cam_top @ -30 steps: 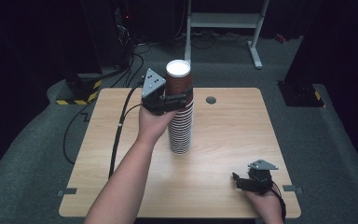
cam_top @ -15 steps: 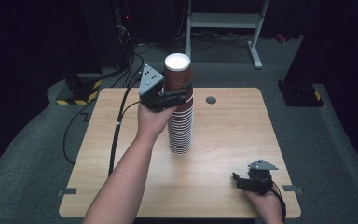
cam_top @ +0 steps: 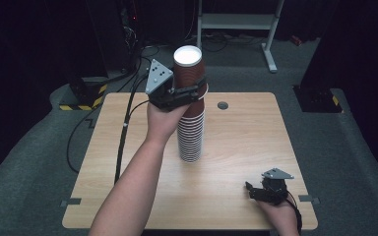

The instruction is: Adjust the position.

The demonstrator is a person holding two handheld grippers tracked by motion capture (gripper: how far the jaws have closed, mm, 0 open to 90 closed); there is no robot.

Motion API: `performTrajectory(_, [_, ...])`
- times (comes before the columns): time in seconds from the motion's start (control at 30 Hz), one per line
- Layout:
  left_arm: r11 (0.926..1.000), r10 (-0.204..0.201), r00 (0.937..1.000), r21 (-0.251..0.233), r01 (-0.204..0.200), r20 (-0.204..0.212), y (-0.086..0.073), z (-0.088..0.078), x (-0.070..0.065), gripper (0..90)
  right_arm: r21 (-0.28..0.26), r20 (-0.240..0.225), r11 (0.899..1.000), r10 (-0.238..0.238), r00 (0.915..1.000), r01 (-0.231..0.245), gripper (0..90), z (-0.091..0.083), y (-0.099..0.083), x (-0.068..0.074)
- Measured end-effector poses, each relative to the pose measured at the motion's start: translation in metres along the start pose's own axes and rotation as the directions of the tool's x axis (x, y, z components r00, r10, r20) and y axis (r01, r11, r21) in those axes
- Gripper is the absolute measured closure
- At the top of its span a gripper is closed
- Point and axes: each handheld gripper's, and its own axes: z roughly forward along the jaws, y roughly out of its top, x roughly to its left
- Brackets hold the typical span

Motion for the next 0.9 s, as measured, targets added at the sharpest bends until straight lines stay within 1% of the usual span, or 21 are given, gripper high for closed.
performTrajectory(0.03, [1.0000, 0.000, 1.0000, 0.000, 0.000, 0.000, 0.000, 0.000, 0.000, 16.7, 0.000, 0.000, 1.000, 0.000, 1.0000, 0.000, 16.1, 0.000, 0.000, 0.000])
performTrajectory(0.07, [0.9999, -0.005, 1.0000, -0.010, 0.005, 0.001, 0.003, -0.001, 0.000, 16.7, 0.000, 0.000, 1.000, 0.000, 1.0000, 0.000, 16.2, 0.000, 0.000, 0.000])
performTrajectory(0.23, [0.9998, -0.001, 1.0000, -0.022, 0.001, -0.007, 0.009, -0.006, -0.001, 16.7, 0.000, 0.000, 1.000, 0.000, 1.0000, 0.000, 16.2, 0.000, 0.000, 0.000])
performTrajectory(0.37, [0.9989, 0.001, 0.9999, -0.047, -0.001, -0.013, 0.016, -0.009, -0.002, 16.7, 0.000, -0.001, 1.000, -0.002, 1.0000, 0.002, 16.3, 0.000, 0.000, 0.000])
performTrajectory(0.43, [0.9983, 0.007, 0.9998, -0.057, -0.008, -0.017, 0.019, -0.010, -0.004, 16.7, -0.001, -0.001, 1.000, 0.001, 1.0000, -0.001, 16.4, 0.000, 0.000, 0.000])
performTrajectory(0.53, [0.9975, 0.031, 0.9994, -0.063, -0.032, -0.015, 0.024, -0.011, -0.007, 16.9, 0.000, -0.001, 1.000, 0.002, 1.0000, -0.002, 16.5, 0.000, 0.000, 0.000])
performTrajectory(0.6, [0.9973, 0.034, 0.9993, -0.064, -0.035, -0.014, 0.026, -0.011, -0.008, 16.9, 0.000, -0.001, 1.000, 0.002, 1.0000, -0.002, 16.5, 0.000, 0.000, 0.000])
performTrajectory(0.63, [0.9966, 0.044, 0.9990, -0.070, -0.045, -0.012, 0.028, -0.012, -0.008, 17.0, 0.000, -0.001, 1.000, 0.002, 1.0000, -0.002, 16.5, 0.000, 0.000, 0.000])
performTrajectory(0.9, [0.9946, 0.053, 0.9985, -0.089, -0.054, -0.015, 0.036, -0.017, -0.010, 17.1, 0.000, -0.002, 1.000, 0.001, 1.0000, -0.001, 16.6, 0.000, 0.000, 0.001])
